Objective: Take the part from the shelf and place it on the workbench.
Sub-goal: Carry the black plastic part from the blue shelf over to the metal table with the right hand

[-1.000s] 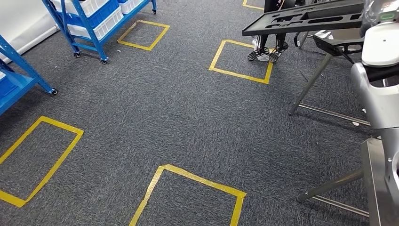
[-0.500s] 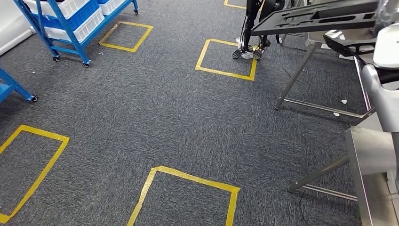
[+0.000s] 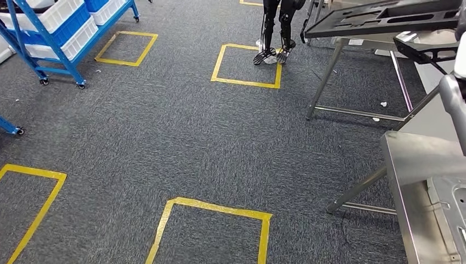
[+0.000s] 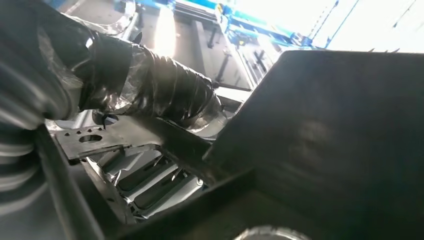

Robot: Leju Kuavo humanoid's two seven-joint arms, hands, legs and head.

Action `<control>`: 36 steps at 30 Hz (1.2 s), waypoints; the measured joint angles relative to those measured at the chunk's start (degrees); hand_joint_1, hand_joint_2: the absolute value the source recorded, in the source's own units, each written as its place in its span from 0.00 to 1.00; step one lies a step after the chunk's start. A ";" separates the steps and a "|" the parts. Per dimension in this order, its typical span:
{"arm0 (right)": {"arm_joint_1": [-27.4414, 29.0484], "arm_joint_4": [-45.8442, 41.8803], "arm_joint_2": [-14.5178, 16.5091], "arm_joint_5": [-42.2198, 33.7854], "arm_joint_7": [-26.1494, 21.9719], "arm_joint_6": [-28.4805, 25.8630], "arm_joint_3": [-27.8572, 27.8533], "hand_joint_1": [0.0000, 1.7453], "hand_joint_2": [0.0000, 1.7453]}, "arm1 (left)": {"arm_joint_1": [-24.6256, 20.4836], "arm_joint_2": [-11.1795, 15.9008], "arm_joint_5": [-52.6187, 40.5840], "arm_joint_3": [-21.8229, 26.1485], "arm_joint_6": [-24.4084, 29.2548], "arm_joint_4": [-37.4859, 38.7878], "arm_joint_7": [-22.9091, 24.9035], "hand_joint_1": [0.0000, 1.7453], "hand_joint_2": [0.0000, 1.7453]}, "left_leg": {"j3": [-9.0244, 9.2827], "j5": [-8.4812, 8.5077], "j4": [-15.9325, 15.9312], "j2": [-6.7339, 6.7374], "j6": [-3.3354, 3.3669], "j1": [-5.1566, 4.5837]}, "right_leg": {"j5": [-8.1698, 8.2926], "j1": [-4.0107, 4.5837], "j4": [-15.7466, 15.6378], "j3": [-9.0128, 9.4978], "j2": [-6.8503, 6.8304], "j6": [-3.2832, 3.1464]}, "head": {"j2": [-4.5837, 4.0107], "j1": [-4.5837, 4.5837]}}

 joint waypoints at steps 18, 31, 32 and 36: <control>-0.42 -1.09 -1.53 -0.52 -0.15 1.41 -0.37 1.00 1.00 | -0.16 0.17 -0.17 -0.02 0.37 0.00 0.37 0.00 1.00 | 2.12 4.80 -6.49 -0.99 2.61 0.04 | -6.24 0.03 12.07 -5.99 0.93 2.11 | 0.00 0.32; -1.67 -2.60 -3.87 -2.46 0.08 2.28 -0.87 1.00 1.00 | -0.29 0.00 -0.85 -0.06 0.93 -0.02 0.31 0.00 1.00 | -0.30 -0.53 0.78 0.14 -0.23 0.19 | -0.14 -0.52 -0.30 0.56 0.06 0.38 | 0.00 0.25; -1.46 -2.67 -3.97 -2.58 0.19 2.14 -1.04 1.00 1.00 | -0.26 0.00 -0.92 -0.07 0.97 -0.02 0.30 0.00 1.00 | -1.96 -2.47 4.60 -0.64 -0.38 0.29 | -0.11 -0.48 -0.33 0.52 0.39 0.19 | 0.00 0.24; -0.03 -2.96 -4.58 -2.95 0.32 1.54 -1.48 1.00 1.00 | -0.17 -0.01 -1.38 -0.10 1.21 -0.02 0.39 0.00 1.00 | -5.60 -3.63 11.92 -1.32 -0.34 0.41 | -0.10 -0.29 -0.20 0.49 2.01 0.06 | 0.00 0.24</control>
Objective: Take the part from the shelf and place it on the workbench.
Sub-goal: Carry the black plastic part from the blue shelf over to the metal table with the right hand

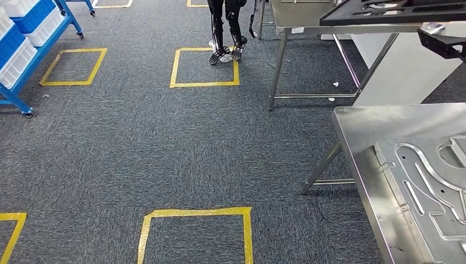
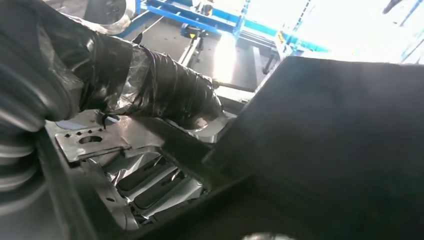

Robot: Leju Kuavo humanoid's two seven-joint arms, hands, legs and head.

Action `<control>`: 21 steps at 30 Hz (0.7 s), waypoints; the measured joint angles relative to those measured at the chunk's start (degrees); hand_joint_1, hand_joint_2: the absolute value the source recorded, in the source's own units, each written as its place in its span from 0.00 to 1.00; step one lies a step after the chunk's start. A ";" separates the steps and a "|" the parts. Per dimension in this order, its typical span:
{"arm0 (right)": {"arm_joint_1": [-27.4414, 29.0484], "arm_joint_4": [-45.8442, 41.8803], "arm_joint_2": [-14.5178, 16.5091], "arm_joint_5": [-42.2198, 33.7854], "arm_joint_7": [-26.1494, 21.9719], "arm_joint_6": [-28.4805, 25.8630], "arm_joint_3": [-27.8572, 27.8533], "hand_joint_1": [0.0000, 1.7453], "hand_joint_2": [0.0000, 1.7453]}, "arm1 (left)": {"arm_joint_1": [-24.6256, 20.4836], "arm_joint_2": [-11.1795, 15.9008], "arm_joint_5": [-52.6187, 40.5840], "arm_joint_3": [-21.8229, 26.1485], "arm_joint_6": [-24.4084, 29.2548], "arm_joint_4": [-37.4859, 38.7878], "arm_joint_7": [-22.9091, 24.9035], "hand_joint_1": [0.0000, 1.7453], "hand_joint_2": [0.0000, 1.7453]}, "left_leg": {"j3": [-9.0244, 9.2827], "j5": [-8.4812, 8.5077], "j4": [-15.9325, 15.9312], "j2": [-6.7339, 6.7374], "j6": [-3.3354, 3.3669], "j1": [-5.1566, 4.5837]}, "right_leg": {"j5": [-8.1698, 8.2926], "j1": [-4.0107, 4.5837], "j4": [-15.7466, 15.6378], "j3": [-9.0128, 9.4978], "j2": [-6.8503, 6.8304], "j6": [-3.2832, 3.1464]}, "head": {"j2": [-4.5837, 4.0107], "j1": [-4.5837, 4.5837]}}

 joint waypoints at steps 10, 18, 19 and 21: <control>3.45 -1.36 -2.59 -0.31 0.51 -0.49 -2.84 1.00 1.00 | -0.45 -0.05 -0.60 -0.65 0.43 0.00 0.39 0.00 1.00 | 7.60 7.75 -17.41 -1.56 2.27 0.07 | -1.44 -0.16 2.32 -1.82 0.61 2.43 | 0.00 0.15; 5.71 -2.05 -3.72 -0.50 0.72 -1.02 -3.95 1.00 1.00 | -0.47 -0.14 -1.15 -1.27 0.58 0.00 0.41 0.00 1.00 | 7.58 6.99 -16.66 1.66 2.16 -0.24 | -0.92 -0.04 3.98 -1.93 -3.12 2.76 | 0.00 0.22; 5.72 -2.19 -3.83 -0.51 0.75 -1.05 -4.12 1.00 1.00 | -0.51 -0.16 -1.19 -1.33 0.60 0.00 0.41 0.00 1.00 | 7.52 6.73 -16.35 1.94 1.93 -0.37 | -0.12 0.17 1.29 -0.59 -3.52 2.46 | 0.00 0.21; 5.83 -2.39 -3.94 -0.51 0.84 -1.13 -4.44 1.00 1.00 | -0.58 -0.16 -1.28 -1.37 0.70 0.00 0.43 0.00 1.00 | 7.50 6.45 -16.10 2.47 1.46 -0.59 | -0.13 0.62 0.02 -0.07 -3.43 1.82 | 0.00 0.19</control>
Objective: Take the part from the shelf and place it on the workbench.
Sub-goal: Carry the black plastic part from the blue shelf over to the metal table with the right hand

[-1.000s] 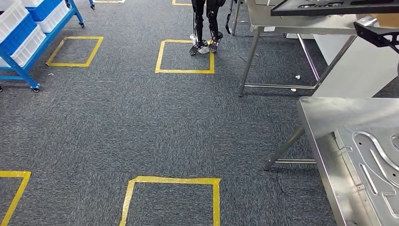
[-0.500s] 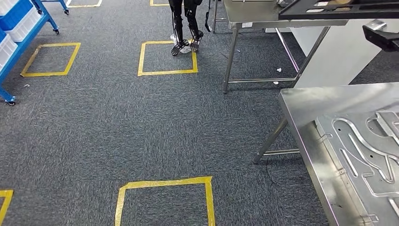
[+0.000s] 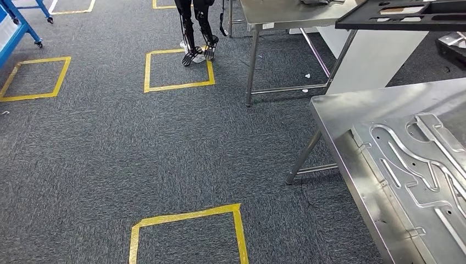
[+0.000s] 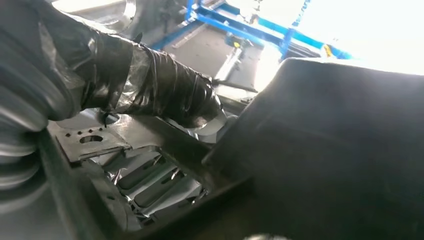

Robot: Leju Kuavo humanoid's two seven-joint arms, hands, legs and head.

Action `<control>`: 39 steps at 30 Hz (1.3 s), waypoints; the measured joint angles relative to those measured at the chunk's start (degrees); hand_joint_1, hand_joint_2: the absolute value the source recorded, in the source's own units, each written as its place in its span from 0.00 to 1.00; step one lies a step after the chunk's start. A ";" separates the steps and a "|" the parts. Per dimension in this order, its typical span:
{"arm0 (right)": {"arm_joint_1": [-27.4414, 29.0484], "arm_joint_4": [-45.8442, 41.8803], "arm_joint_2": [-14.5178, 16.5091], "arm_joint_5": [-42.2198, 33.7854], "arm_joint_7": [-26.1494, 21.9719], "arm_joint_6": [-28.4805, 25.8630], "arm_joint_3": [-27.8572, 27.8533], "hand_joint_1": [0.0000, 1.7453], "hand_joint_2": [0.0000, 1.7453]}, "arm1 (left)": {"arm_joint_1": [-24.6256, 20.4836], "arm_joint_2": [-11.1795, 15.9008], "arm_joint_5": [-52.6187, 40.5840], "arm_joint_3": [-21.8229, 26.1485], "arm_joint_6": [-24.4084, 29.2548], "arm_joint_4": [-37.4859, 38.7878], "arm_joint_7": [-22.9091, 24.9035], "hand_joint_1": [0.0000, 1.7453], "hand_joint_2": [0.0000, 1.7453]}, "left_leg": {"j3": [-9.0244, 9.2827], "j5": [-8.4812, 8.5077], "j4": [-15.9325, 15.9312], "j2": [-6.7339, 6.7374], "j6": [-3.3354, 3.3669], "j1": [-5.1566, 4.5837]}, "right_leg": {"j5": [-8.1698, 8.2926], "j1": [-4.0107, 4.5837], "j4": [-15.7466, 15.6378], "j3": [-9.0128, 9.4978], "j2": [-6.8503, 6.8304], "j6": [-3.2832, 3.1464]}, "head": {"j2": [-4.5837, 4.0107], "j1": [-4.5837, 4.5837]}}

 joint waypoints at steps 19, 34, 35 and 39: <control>3.29 -2.25 -1.68 0.07 -0.14 0.08 -2.03 1.00 1.00 | -0.24 0.05 -0.27 -0.31 0.22 0.00 -0.28 0.00 1.00 | -0.15 1.29 -1.18 -3.77 0.78 0.51 | -0.29 -0.87 0.91 -1.18 4.78 0.39 | 0.00 0.01; 3.94 -2.85 -2.43 0.07 -0.14 0.09 -2.43 1.00 1.00 | -0.37 -0.11 -0.32 -0.54 0.20 0.00 -0.33 0.00 1.00 | -0.48 -1.24 1.35 -0.12 -0.97 0.20 | 0.21 -0.78 -0.33 0.19 1.10 -0.87 | 0.00 -0.02; 3.93 -2.92 -2.43 0.07 -0.14 0.09 -2.44 1.00 1.00 | -0.39 -0.13 -0.33 -0.54 0.21 0.00 -0.34 0.00 1.00 | -1.48 -2.75 3.69 -0.81 -1.22 0.29 | 0.32 -0.92 -0.48 0.24 1.34 -1.24 | 0.00 -0.04; 4.85 -3.05 -2.38 0.00 -0.03 -0.02 -2.46 1.00 1.00 | -0.28 -0.13 -0.41 -0.55 0.35 0.00 -0.34 0.00 1.00 | -7.57 -7.85 16.63 -2.40 -1.47 0.53 | 0.35 -0.68 -0.42 0.15 2.65 -1.73 | 0.00 -0.05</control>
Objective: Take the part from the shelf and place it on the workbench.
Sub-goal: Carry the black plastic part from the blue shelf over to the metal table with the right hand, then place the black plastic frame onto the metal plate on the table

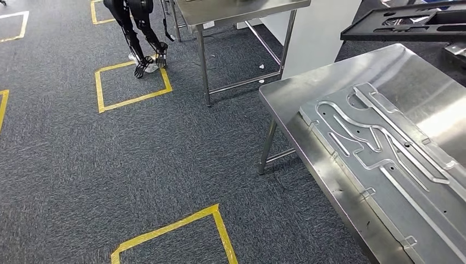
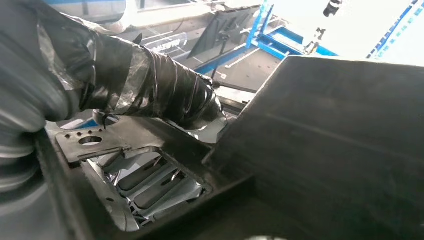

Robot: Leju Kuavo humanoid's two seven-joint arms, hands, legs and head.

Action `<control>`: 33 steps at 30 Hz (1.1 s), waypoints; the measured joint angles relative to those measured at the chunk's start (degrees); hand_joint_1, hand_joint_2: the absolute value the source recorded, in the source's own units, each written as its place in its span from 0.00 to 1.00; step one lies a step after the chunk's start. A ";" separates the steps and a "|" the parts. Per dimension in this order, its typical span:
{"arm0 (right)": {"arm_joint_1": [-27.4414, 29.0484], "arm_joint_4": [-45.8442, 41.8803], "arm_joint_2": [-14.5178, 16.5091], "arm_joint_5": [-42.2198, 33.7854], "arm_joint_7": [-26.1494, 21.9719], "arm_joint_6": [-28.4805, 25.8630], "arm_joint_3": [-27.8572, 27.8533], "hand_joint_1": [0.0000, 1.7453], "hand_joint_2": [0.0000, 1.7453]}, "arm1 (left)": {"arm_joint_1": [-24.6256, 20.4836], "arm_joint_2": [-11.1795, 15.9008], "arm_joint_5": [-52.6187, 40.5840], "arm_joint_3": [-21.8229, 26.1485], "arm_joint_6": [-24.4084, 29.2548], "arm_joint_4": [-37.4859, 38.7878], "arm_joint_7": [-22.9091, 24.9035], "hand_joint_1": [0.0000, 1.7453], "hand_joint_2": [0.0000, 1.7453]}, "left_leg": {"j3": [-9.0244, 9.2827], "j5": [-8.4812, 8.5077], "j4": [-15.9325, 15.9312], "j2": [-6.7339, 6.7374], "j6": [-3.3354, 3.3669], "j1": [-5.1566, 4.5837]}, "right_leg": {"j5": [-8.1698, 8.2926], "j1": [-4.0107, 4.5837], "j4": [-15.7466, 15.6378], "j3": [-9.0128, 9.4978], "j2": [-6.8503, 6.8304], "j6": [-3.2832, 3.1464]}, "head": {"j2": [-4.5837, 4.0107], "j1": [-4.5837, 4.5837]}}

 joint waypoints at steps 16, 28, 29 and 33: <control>16.79 -0.18 -0.93 0.72 1.50 -4.99 -6.76 1.00 1.00 | -0.17 0.10 -0.77 -0.81 0.96 0.00 -1.05 0.00 1.00 | 7.54 9.23 -17.92 -1.14 2.70 0.04 | -6.44 -0.40 14.93 -7.31 -0.77 3.36 | 0.00 0.08; 23.64 -0.32 0.44 3.69 0.81 -6.28 -10.29 1.00 1.00 | -0.42 0.03 -0.67 -0.91 2.04 -0.02 -1.33 0.00 1.00 | 7.41 8.36 -17.03 -0.31 2.58 -0.41 | -0.38 0.39 -0.13 0.41 -1.06 1.60 | 0.00 0.04; 24.42 -0.31 0.77 4.01 0.81 -6.70 -10.56 1.00 1.00 | -0.41 0.00 -0.66 -0.91 2.27 -0.02 -1.33 0.00 1.00 | 7.41 8.39 -17.08 -0.32 2.51 -0.39 | -0.41 0.41 -0.09 0.38 -1.06 1.51 | 0.00 0.03; 28.00 -0.31 2.42 4.67 1.11 -8.58 -12.01 1.00 1.00 | -0.35 0.02 -0.60 -0.90 3.21 -0.05 -1.45 0.00 1.00 | 7.43 8.49 -17.23 -0.33 2.05 -0.36 | -0.51 0.47 0.06 0.30 -1.14 1.33 | 0.00 0.03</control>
